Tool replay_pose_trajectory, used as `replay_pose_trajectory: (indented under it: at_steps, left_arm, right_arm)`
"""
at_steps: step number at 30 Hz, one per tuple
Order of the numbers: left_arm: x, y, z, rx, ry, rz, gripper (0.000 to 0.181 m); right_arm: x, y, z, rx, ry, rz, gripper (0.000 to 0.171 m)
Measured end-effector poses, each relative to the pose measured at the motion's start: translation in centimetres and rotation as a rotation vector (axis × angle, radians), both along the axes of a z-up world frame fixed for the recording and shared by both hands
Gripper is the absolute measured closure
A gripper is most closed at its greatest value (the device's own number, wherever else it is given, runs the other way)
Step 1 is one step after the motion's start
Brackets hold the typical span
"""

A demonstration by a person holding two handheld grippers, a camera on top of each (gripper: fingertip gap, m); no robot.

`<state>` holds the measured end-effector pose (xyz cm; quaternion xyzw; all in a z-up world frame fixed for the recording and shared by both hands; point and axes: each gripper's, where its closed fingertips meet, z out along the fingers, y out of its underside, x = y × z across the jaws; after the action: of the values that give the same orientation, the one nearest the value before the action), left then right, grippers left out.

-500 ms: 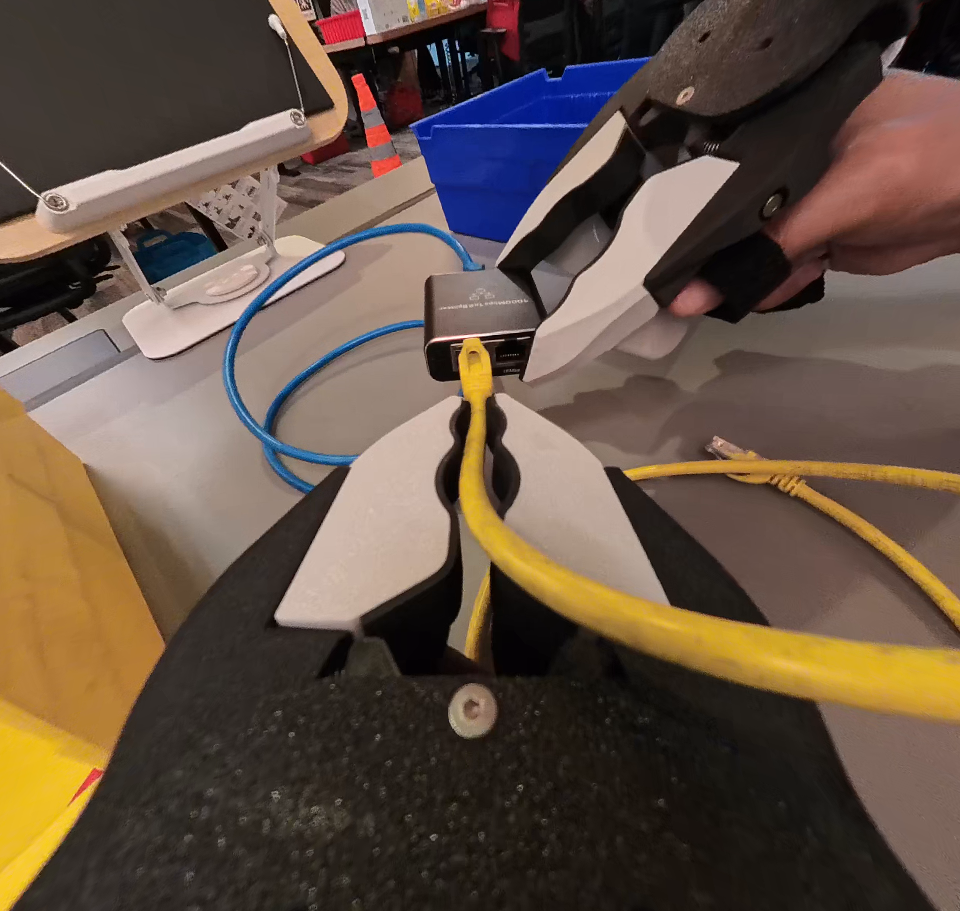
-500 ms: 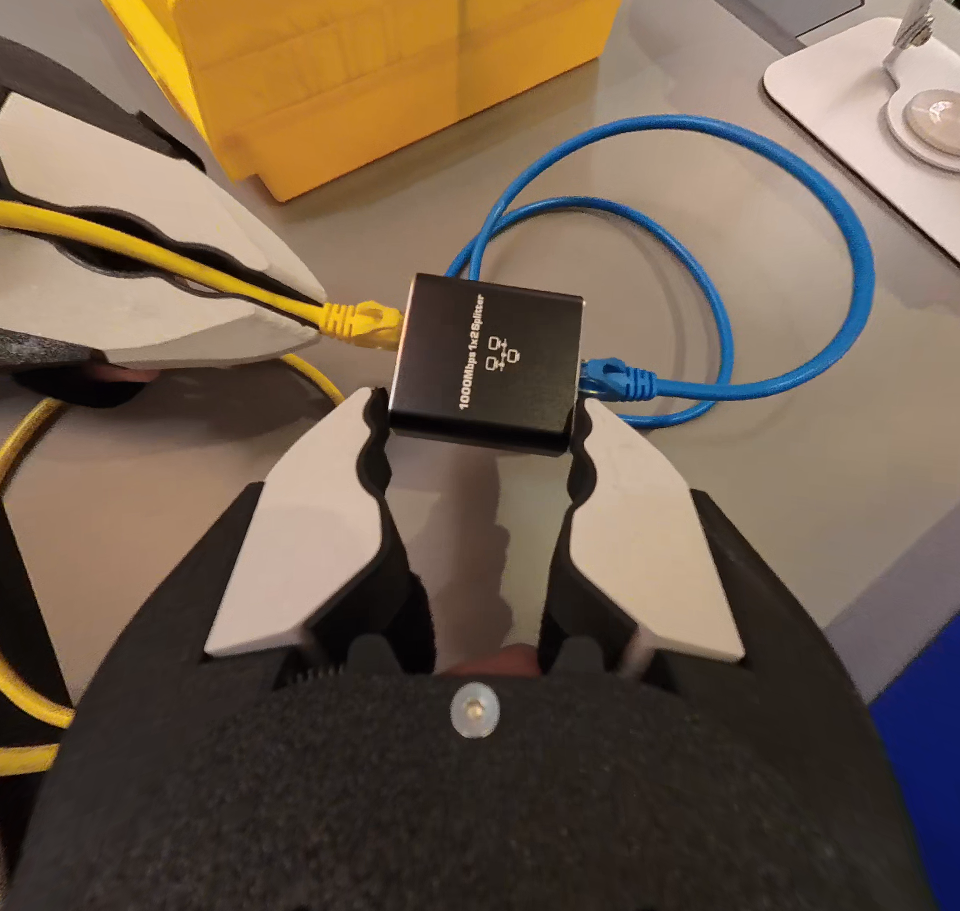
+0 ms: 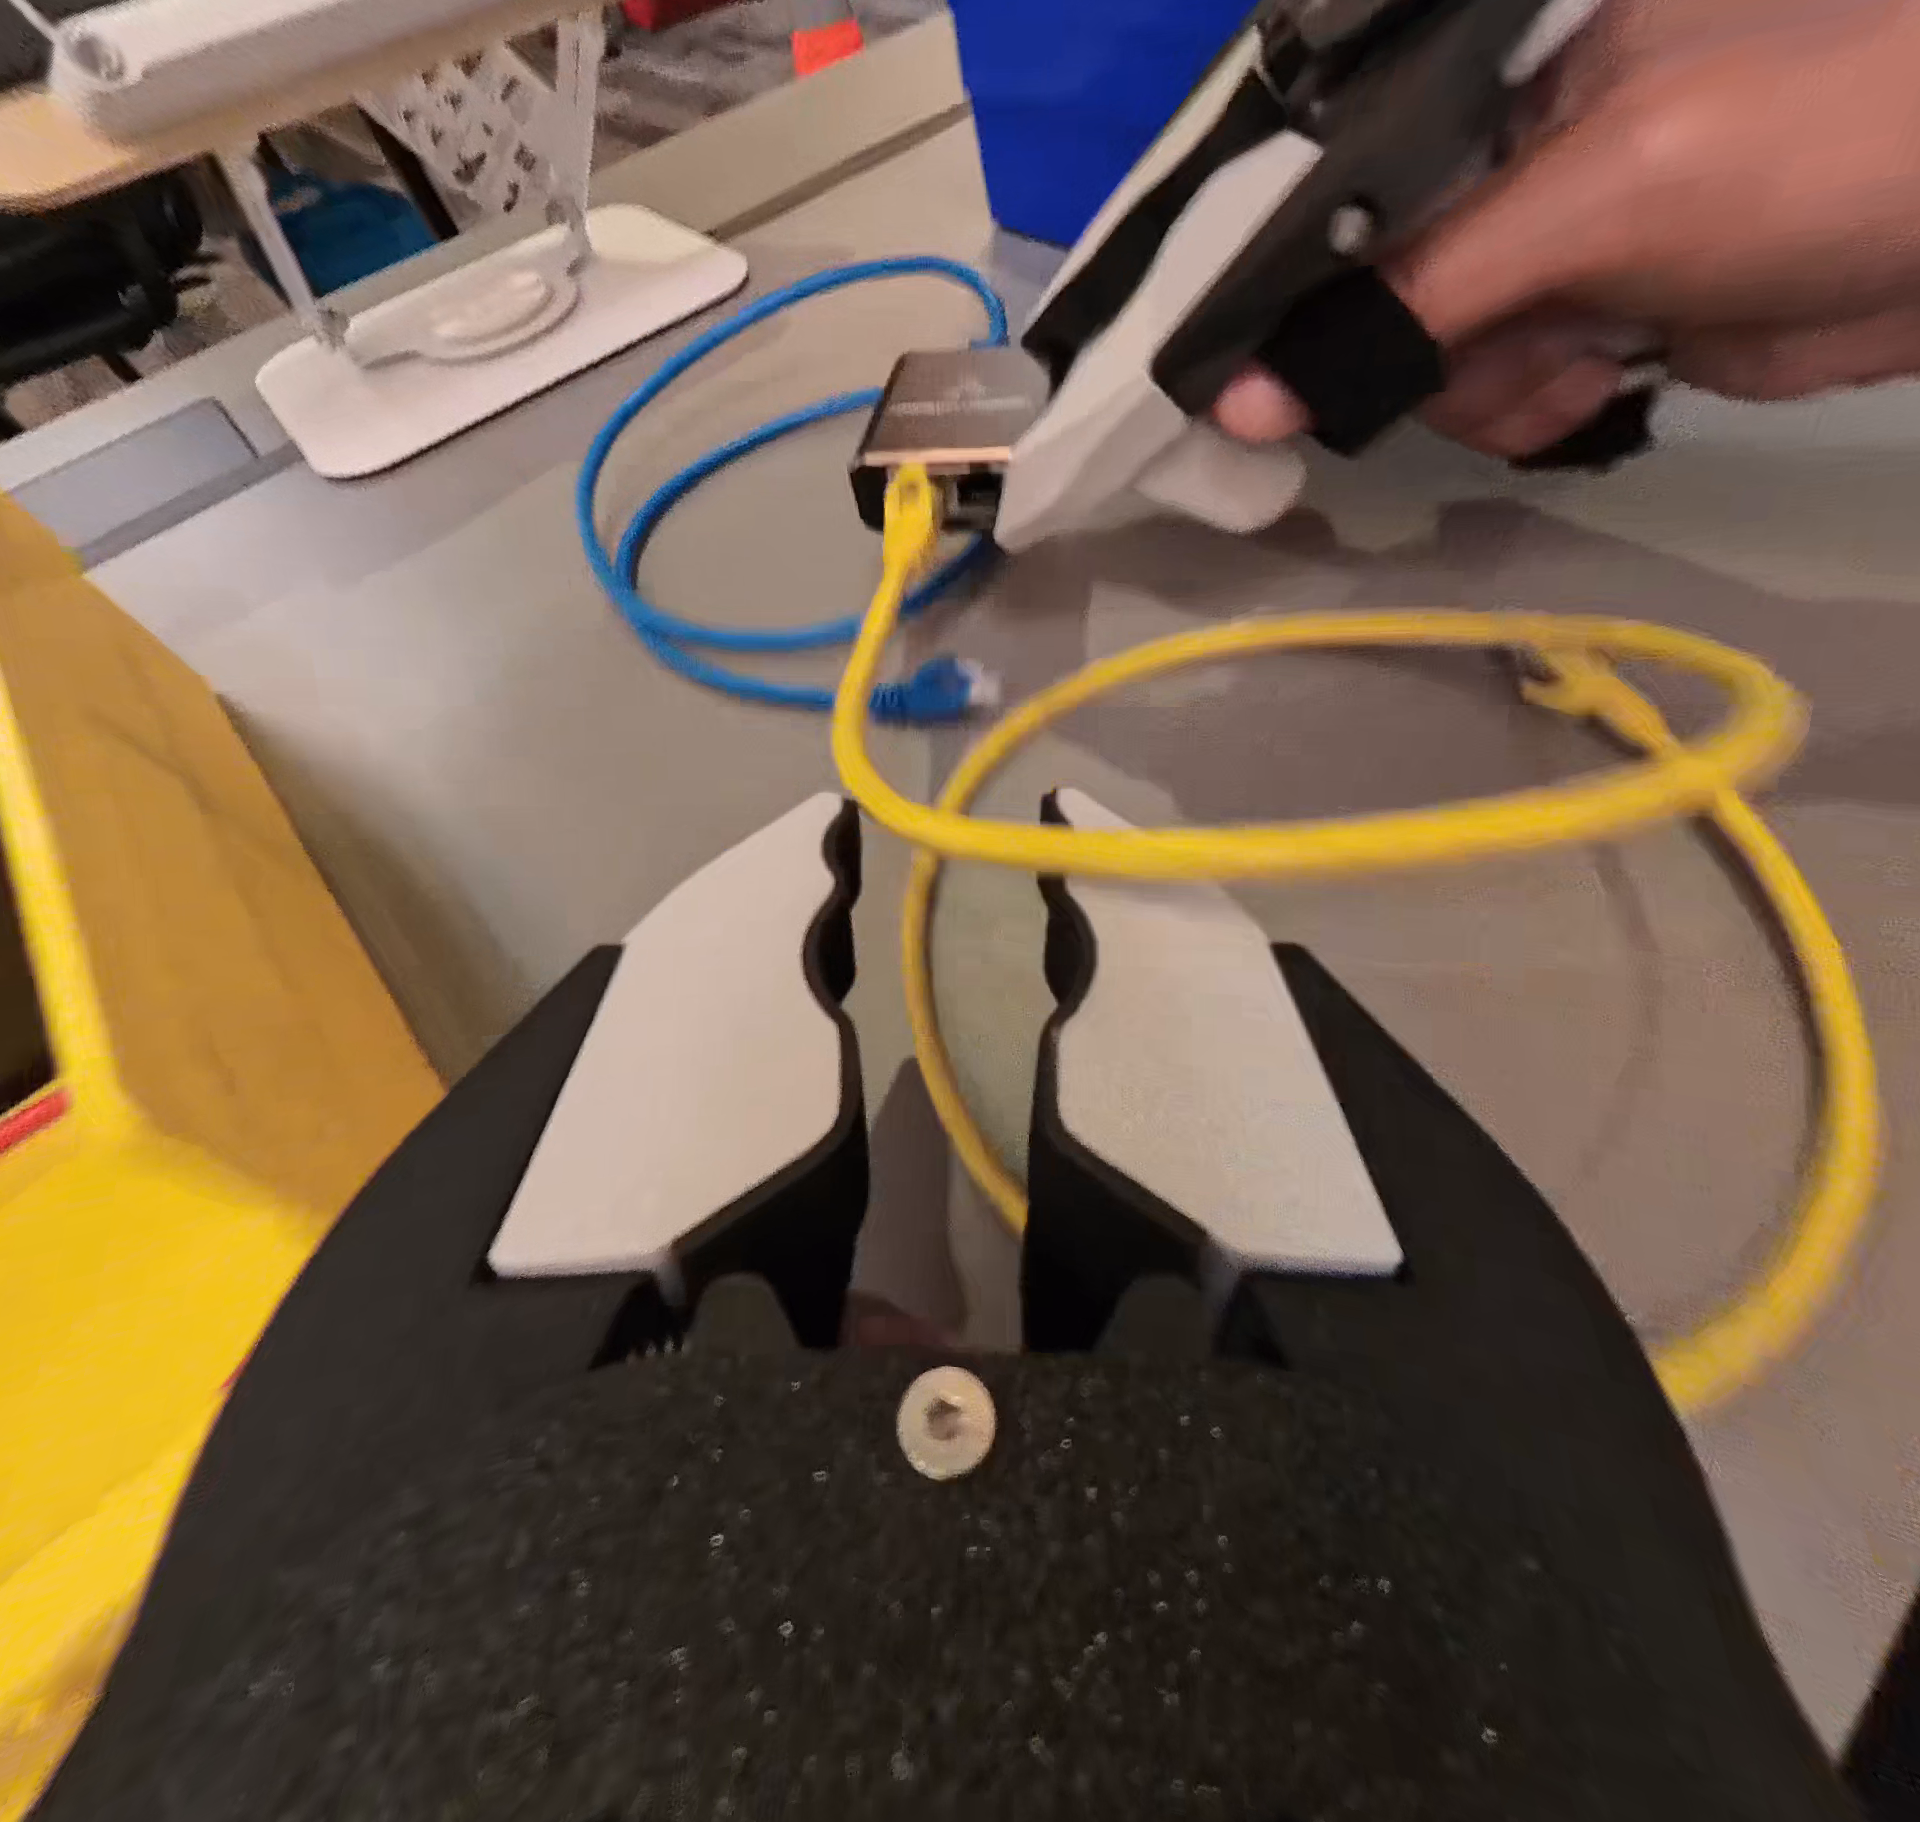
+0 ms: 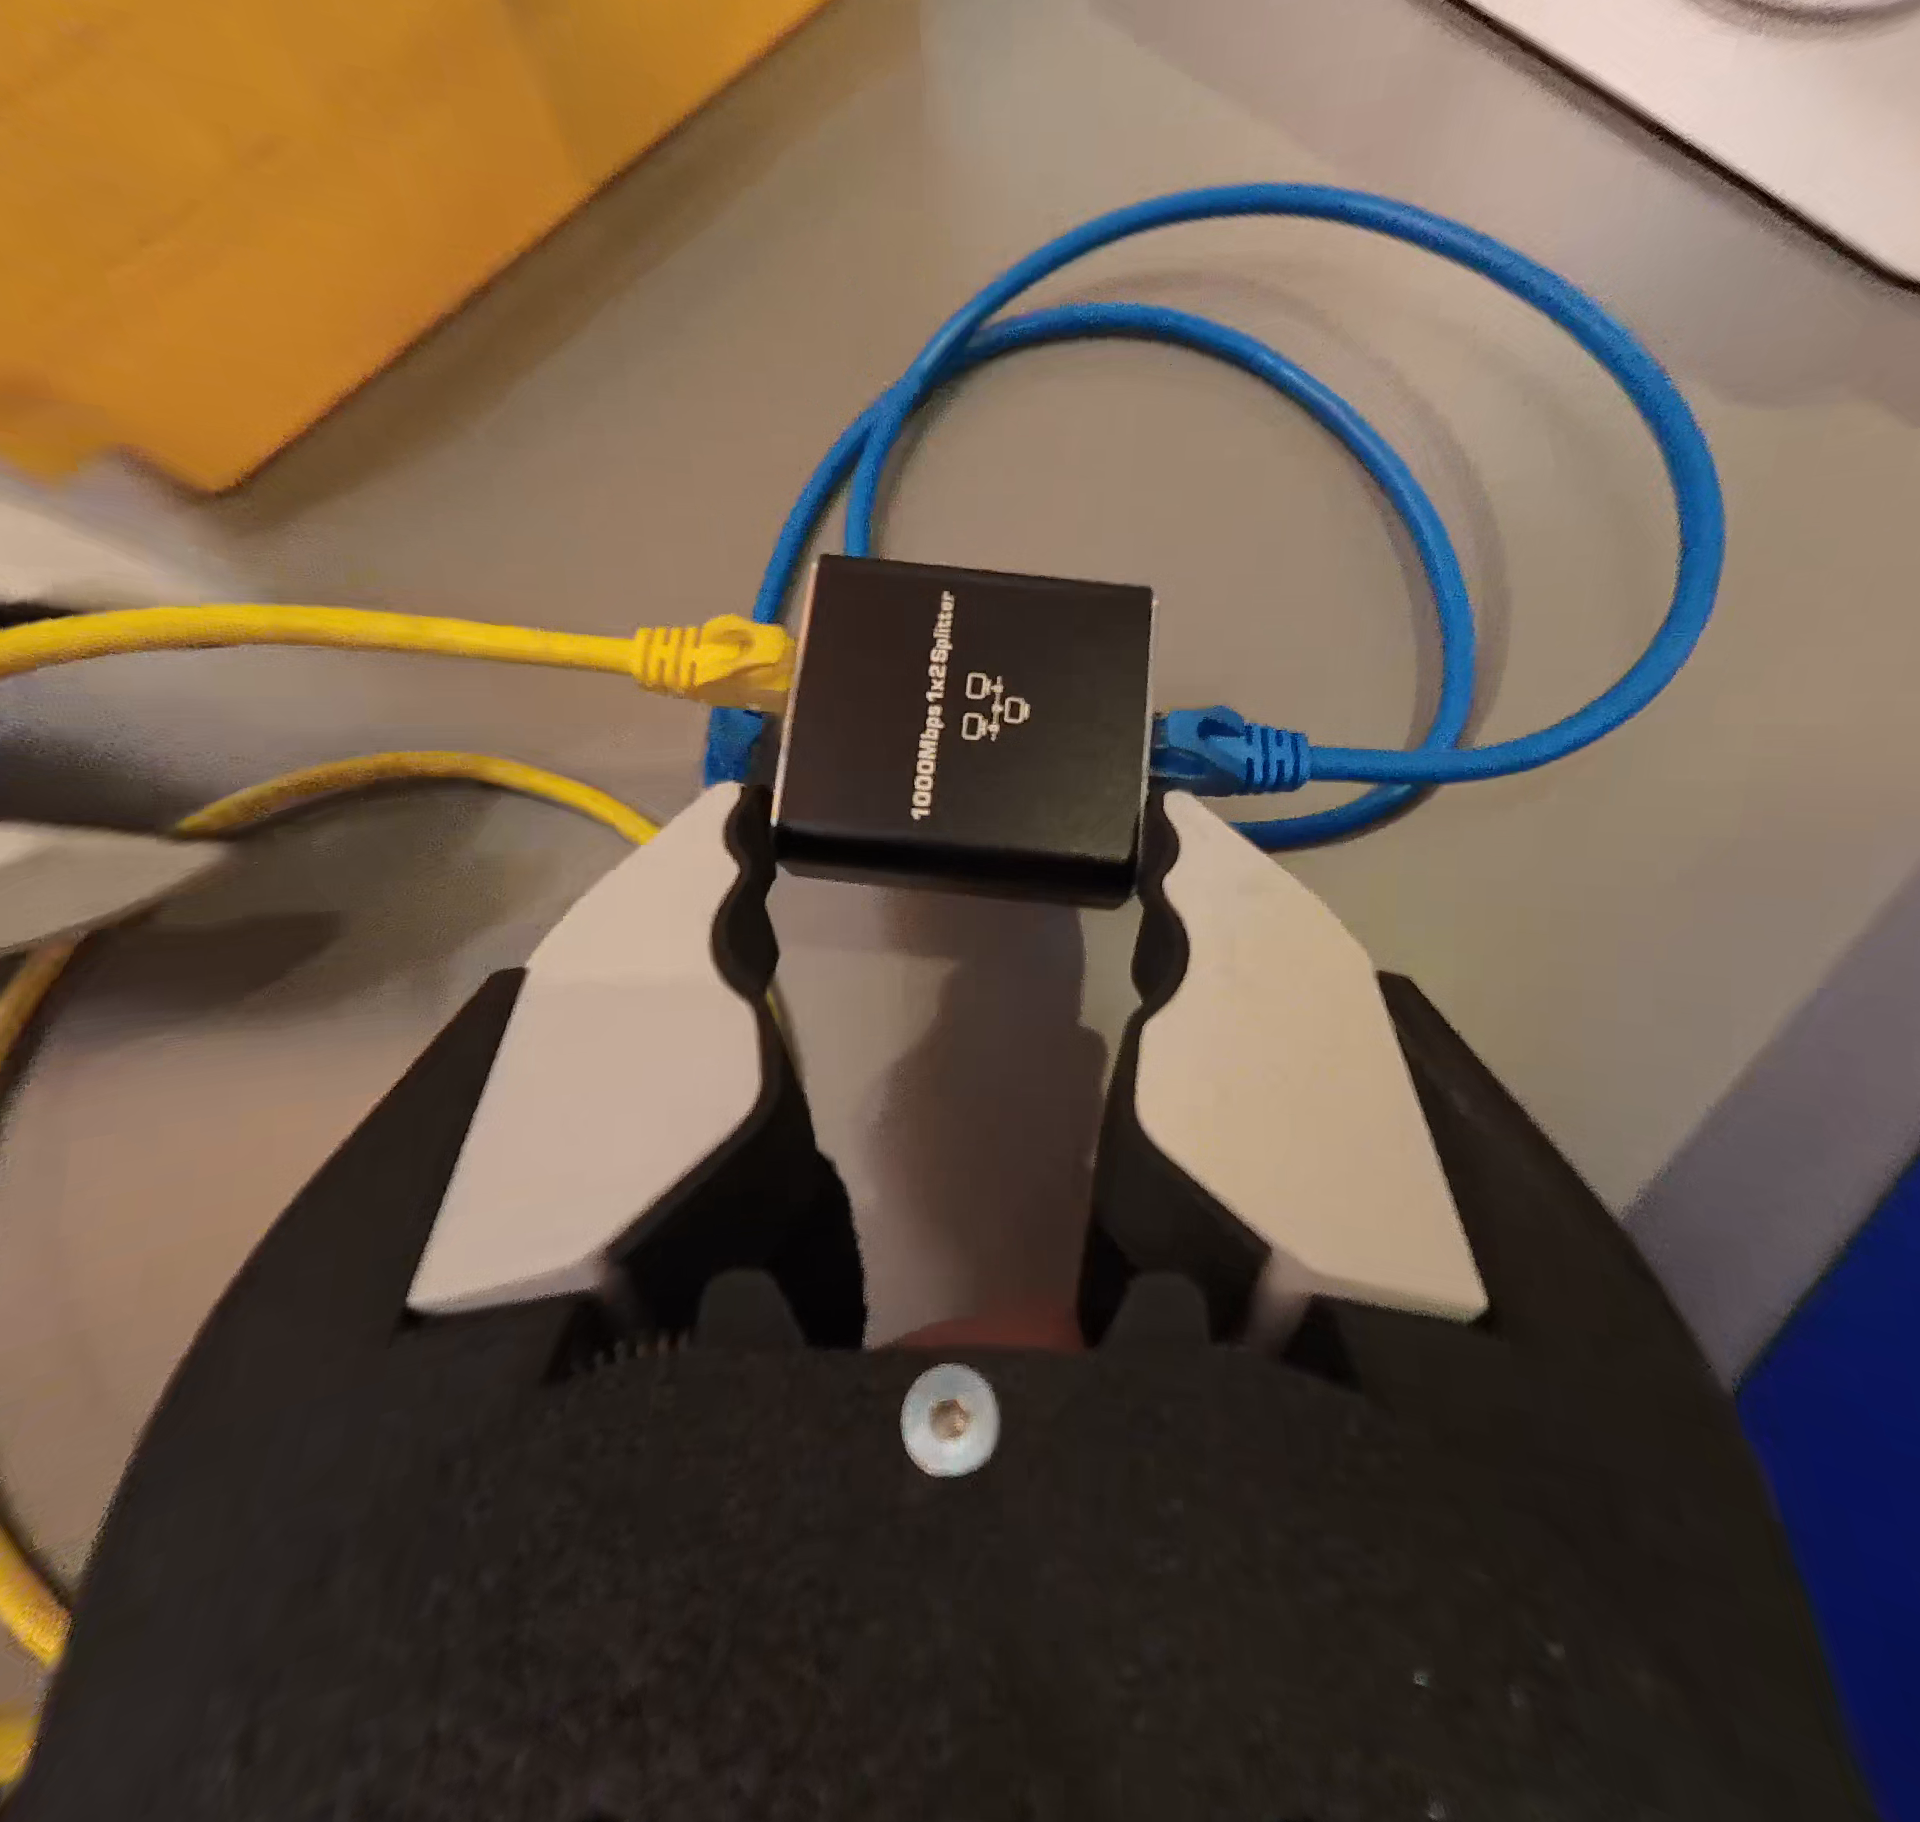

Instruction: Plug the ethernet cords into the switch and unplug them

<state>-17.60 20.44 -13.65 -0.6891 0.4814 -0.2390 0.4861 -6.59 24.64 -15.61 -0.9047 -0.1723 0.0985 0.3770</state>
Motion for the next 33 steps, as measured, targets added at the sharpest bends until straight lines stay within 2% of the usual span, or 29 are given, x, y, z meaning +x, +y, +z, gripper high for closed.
replay_pose_trajectory:
  at_steps: [3, 7, 13, 15, 20, 23, 26, 28, 33]
  left_arm:
    - [-2.6, -0.2, -0.2, 0.006, 0.045, 0.019, 0.156]
    - [-4.5, -0.2, 0.8, -0.027, 0.024, 0.045, 0.157]
    - [-7.2, -0.8, -0.6, -0.046, 0.062, 0.084, 0.157]
    - [-8.1, -0.5, -0.2, -0.039, 0.048, 0.102, 0.157]
    - [-11.1, 3.0, 3.0, -0.103, -0.015, 0.14, 0.153]
    - [-12.9, 6.1, 3.6, -0.11, 0.14, 0.078, 0.153]
    - [-14.2, 9.4, 2.5, -0.131, 0.385, 0.004, 0.154]
    - [-13.6, 10.1, 1.4, -0.234, 0.476, -0.083, 0.153]
    - [-11.7, 11.2, -1.6, -0.44, 0.61, -0.107, 0.151]
  right_arm:
    - [2.4, 3.0, -1.3, -0.02, -0.117, -0.073, 0.103]
    - [2.7, 5.5, -2.3, -0.062, -0.125, -0.058, 0.103]
    - [3.0, 5.0, -2.4, -0.075, -0.074, -0.042, 0.103]
    - [3.4, 4.3, -1.9, -0.049, -0.069, -0.058, 0.099]
    - [1.4, 0.6, 3.2, 0.165, 0.046, -0.085, 0.097]
    - [-1.7, -4.3, 5.3, 0.268, 0.159, -0.032, 0.106]
    - [-4.5, -8.8, 5.4, 0.3, 0.268, 0.041, 0.11]
    - [-5.9, -10.9, 5.1, 0.268, 0.334, 0.097, 0.111]
    - [-6.5, -12.1, 3.8, 0.241, 0.329, 0.121, 0.113]
